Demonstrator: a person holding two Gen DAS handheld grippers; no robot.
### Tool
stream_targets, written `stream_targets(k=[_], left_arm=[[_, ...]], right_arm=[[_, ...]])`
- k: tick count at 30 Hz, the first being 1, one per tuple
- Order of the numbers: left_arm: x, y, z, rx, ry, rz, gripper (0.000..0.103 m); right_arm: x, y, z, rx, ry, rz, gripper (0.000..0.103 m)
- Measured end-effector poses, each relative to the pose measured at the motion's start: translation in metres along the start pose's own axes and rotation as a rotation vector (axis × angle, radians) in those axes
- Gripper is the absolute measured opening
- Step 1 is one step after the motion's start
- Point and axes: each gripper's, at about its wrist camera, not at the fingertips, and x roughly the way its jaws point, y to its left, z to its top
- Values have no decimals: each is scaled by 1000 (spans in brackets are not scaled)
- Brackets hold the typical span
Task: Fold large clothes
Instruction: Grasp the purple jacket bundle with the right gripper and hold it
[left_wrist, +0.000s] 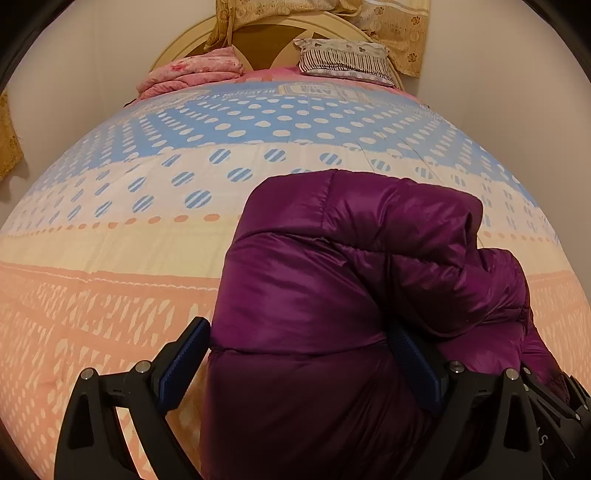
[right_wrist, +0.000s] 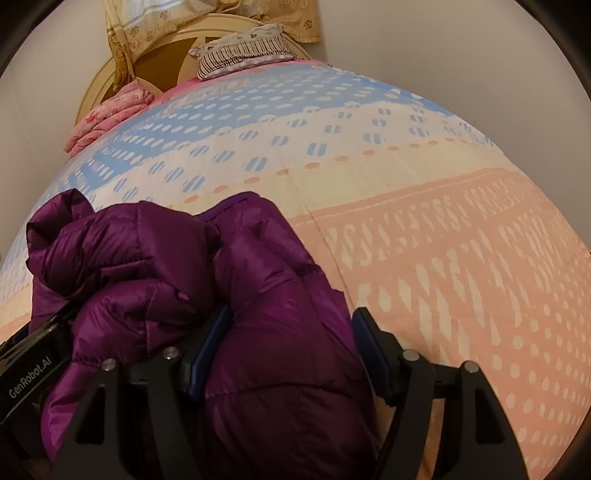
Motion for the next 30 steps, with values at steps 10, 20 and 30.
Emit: stream_targets(k=[10,20,30], left_arm=[[5,2,-1,-3,19,-12,98],[9,3,0,-11,38,-27,98],[11,3,1,-9,42,-28,100]], right_arm=[[2,3,1,-20,10,-21,73],[3,5,2,-26,14,-31,74],[4,5,2,-27,16,-32,74]])
